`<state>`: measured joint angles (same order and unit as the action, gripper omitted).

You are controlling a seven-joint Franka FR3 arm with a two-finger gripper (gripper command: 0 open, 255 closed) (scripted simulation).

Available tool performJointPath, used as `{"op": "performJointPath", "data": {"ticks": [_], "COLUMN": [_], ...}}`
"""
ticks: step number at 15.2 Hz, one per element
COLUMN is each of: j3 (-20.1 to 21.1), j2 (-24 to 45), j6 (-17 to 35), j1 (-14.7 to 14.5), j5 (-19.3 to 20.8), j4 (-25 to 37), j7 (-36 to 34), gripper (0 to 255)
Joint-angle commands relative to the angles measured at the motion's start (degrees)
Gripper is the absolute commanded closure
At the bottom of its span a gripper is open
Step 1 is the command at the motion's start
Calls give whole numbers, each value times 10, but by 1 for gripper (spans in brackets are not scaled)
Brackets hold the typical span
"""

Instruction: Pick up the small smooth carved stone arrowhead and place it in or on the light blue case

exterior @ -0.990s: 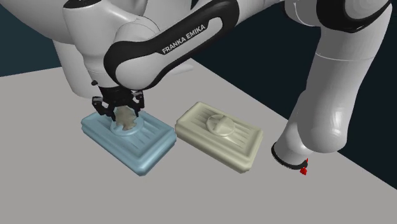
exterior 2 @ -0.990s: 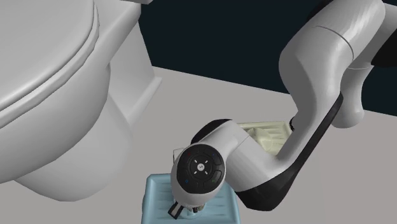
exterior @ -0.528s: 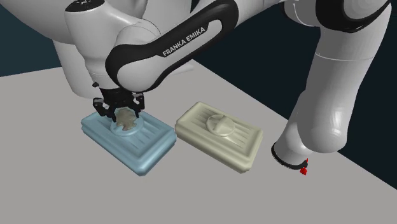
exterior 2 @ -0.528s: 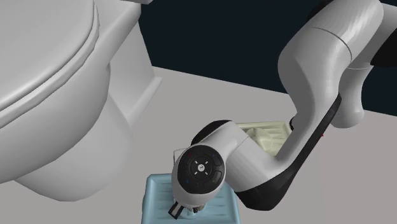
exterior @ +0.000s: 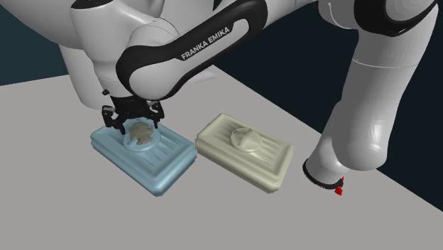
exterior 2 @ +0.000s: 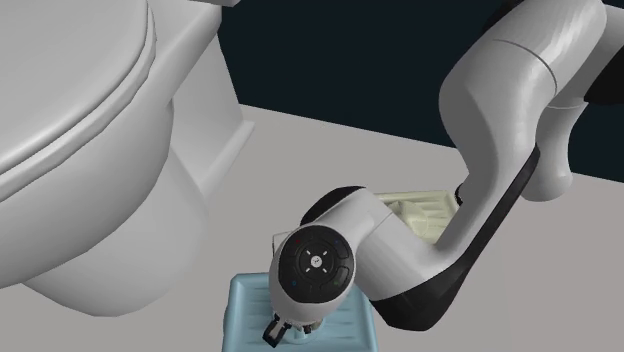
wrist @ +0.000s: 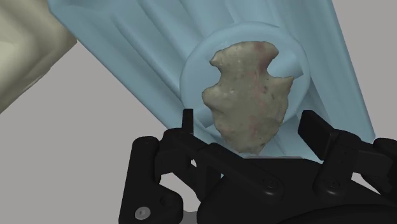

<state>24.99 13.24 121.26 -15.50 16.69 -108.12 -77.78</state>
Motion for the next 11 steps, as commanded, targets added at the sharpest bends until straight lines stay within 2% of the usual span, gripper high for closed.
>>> {"op": "performJointPath", "data": {"ticks": [1,3,11], "j3": [4,7,7], "j2": [-12,-25,-25], "j6": [-24,-53,-53], "j1": [0,-1,-1], "j5": [-9,-18,-18], "j4": [13,31,31], "j7": [5,11,11], "gripper": [0,0,0]}}
